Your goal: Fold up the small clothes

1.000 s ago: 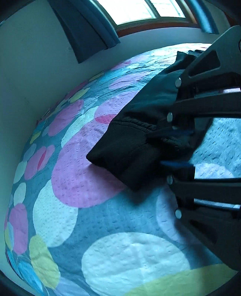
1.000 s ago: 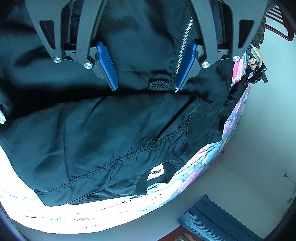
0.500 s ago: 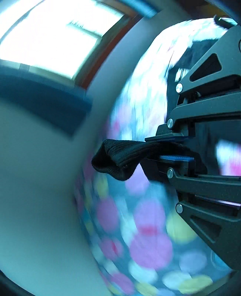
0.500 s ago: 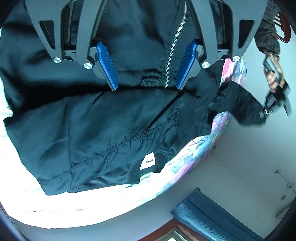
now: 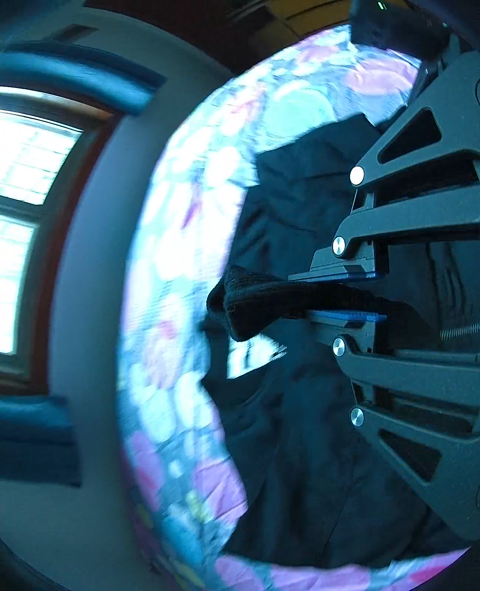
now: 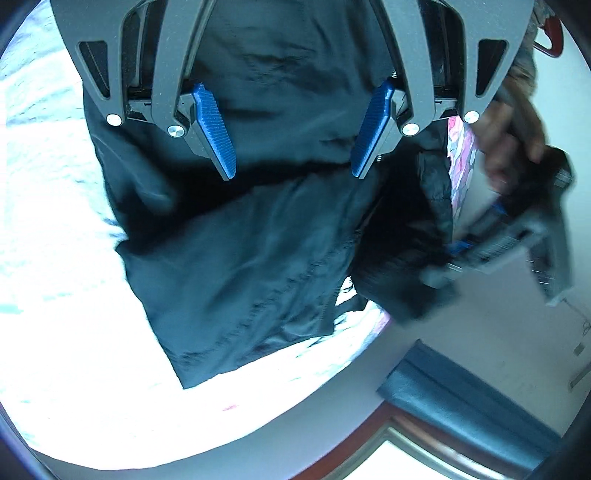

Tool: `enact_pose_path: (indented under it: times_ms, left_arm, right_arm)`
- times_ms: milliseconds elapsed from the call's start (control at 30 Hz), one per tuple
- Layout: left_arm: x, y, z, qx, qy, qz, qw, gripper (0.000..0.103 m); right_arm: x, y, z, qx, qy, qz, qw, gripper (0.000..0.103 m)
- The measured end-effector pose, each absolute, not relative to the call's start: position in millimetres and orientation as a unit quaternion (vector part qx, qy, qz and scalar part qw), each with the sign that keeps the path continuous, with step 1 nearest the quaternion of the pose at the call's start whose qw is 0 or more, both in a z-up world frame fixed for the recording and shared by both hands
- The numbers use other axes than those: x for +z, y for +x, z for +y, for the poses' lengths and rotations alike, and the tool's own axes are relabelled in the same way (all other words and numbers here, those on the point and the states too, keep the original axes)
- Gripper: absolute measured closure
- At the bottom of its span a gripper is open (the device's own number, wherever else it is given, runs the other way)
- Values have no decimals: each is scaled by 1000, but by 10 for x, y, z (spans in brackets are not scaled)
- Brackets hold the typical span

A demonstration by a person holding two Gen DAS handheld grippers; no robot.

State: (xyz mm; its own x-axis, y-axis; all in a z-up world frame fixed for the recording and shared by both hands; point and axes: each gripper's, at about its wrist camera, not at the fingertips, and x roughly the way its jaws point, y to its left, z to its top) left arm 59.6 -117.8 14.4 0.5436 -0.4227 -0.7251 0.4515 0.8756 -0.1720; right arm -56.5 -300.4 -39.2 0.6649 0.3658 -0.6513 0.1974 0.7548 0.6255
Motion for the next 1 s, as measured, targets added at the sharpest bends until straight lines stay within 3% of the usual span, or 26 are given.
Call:
enact_pose_path:
  times_ms: [67, 133, 300, 500, 933, 967, 1000]
  left_arm:
    - [-65, 555, -1222, -241, 28, 420, 875, 77]
    - [-90, 513, -1207, -228, 44, 419, 878, 48]
    - [297, 183, -788, -207, 57, 347, 913, 11]
    - [490, -30, 5, -143, 71, 280, 947, 5]
    - [-132, 369, 1487, -9, 18, 407, 913, 5]
    - [-170, 411, 1516, -4, 7, 419, 908, 5]
    - [-194, 426, 1550, -1, -1, 426, 905, 5]
  right_arm:
    - [-436, -561, -3029, 53, 352, 410, 840, 38]
    - [-440, -561, -3035, 55, 353, 409, 840, 38]
    - [-419, -559, -3008, 67, 352, 407, 840, 38]
    - [-361, -424, -2942, 92, 374, 404, 830, 37]
    - [-425, 233, -2850, 31, 356, 444, 821, 36]
    - [-466, 288, -2811, 35, 353, 454, 817, 38]
    - [-499, 316, -2768, 41, 348, 463, 814, 50]
